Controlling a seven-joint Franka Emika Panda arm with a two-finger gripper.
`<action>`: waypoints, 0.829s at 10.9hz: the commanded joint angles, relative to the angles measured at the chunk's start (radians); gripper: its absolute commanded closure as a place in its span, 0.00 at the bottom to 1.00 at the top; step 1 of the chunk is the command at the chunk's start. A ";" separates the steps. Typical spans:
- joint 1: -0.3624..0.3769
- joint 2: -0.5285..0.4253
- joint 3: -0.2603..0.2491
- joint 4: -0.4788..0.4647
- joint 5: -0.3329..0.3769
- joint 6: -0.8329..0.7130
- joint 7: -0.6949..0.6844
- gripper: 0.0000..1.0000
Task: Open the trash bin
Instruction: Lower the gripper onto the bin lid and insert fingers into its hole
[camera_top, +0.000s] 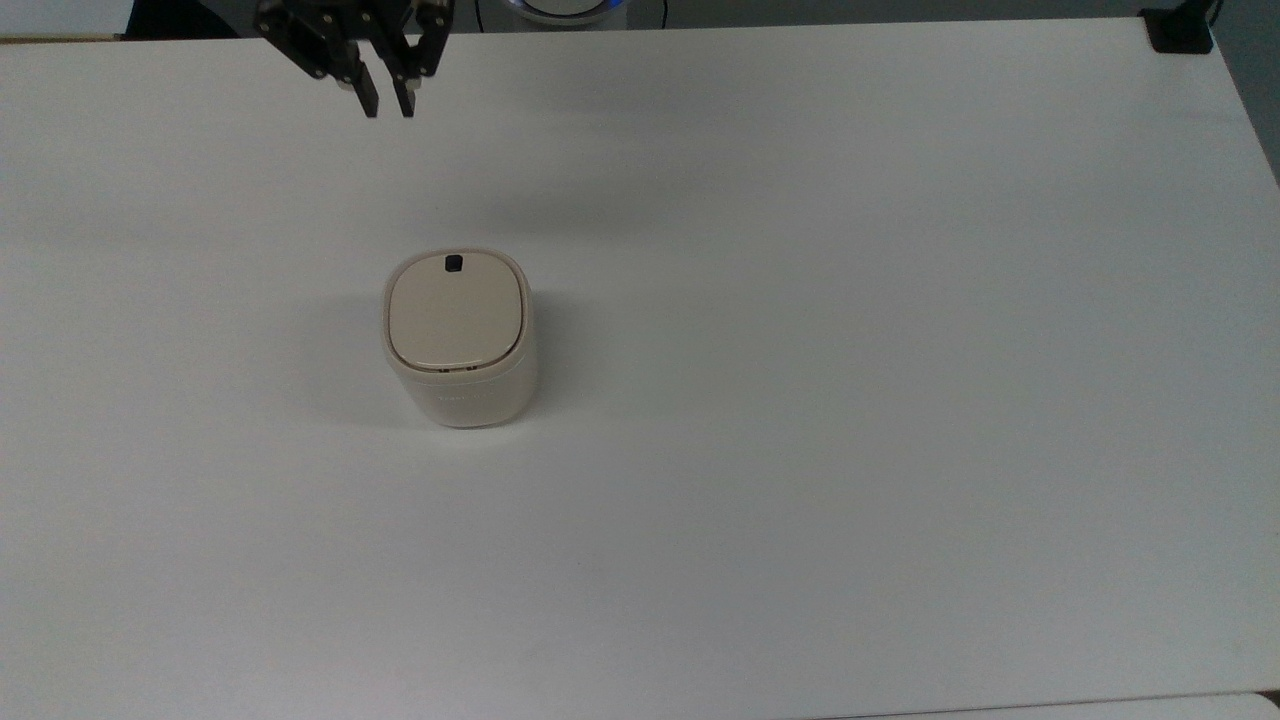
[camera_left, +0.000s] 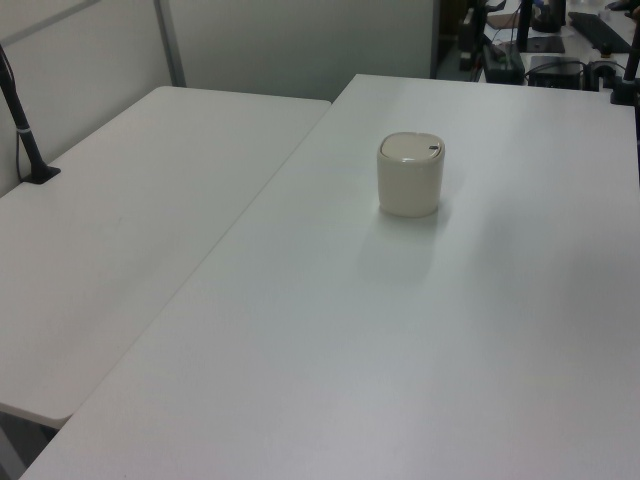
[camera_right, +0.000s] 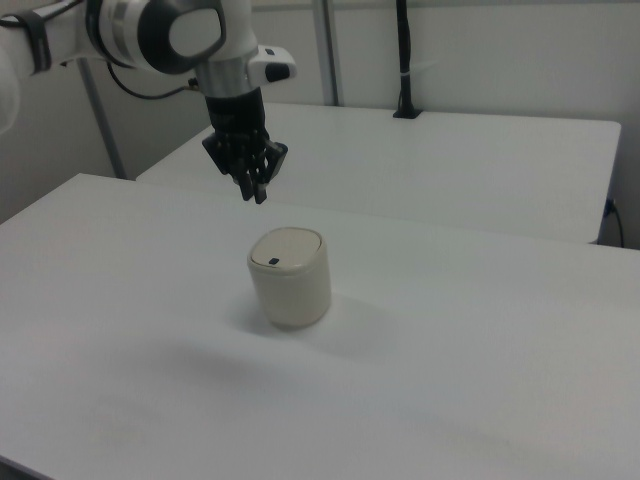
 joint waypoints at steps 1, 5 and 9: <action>0.054 0.102 -0.014 -0.003 -0.001 0.100 -0.014 1.00; 0.074 0.199 -0.014 -0.023 -0.001 0.195 -0.016 1.00; 0.079 0.226 -0.012 -0.028 0.001 0.198 -0.050 1.00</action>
